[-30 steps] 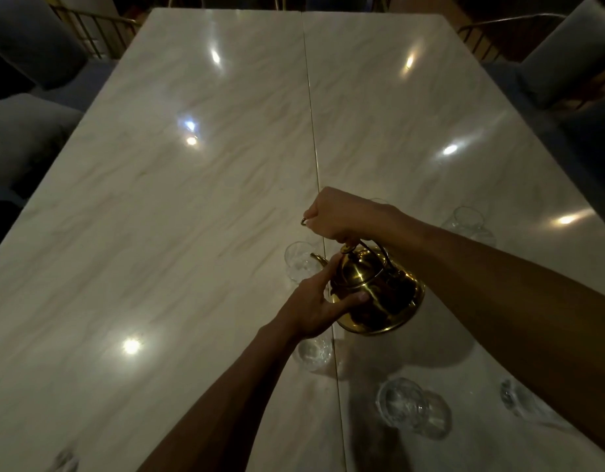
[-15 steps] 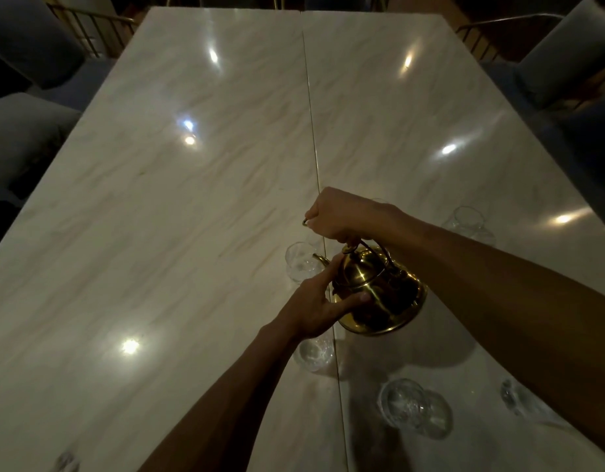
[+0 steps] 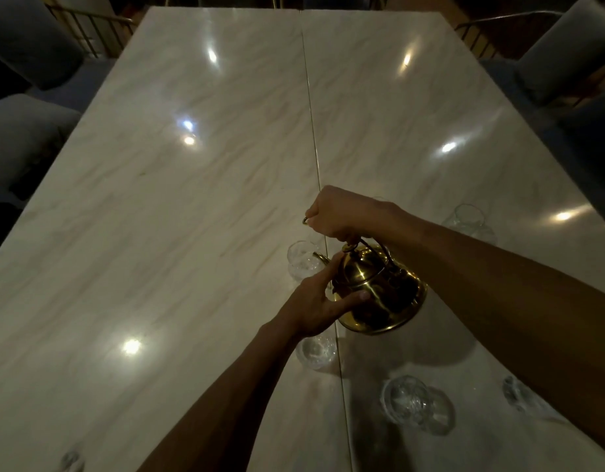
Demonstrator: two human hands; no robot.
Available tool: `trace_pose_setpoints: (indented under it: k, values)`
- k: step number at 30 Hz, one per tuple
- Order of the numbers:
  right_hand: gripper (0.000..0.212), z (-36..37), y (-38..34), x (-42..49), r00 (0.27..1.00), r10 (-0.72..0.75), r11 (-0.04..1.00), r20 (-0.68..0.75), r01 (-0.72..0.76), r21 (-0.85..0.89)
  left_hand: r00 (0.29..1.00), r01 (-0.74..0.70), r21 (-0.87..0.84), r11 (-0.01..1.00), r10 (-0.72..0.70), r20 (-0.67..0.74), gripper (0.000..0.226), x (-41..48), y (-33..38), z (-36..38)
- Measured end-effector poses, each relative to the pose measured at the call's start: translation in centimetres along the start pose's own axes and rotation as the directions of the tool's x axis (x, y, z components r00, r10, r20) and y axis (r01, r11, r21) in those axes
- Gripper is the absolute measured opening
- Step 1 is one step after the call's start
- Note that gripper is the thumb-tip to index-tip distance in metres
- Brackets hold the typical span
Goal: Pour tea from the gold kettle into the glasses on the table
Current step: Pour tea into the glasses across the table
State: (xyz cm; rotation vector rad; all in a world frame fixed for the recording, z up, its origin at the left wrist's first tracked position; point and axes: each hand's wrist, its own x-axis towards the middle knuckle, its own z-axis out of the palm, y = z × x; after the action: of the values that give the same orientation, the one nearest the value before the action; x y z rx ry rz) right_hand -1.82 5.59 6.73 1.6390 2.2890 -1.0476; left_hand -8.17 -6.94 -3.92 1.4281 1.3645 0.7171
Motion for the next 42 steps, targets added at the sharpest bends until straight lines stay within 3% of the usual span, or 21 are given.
trace_pose_setpoints:
  k: [20, 35, 42]
  values:
    - [0.032, -0.2, -0.2, -1.7, 1.000, -0.008, 1.000, -0.018, 0.008, -0.018, 0.999, -0.029, 0.049, 0.998, 0.029, 0.015, 0.073, -0.6, 0.4, -0.1]
    - [0.034, -0.4, 0.1, -3.6, 0.995, -0.066, 0.996, -0.079, 0.062, -0.063, 0.997, -0.066, 0.092, 0.994, 0.064, 0.033, 0.080, -1.0, 0.3, -0.1]
    - [0.037, -0.9, 2.7, -6.3, 0.964, -0.104, 0.981, -0.247, 0.141, 0.137, 0.994, -0.108, 0.235, 0.966, 0.102, 0.041, 0.098, -0.2, 0.8, -0.1]
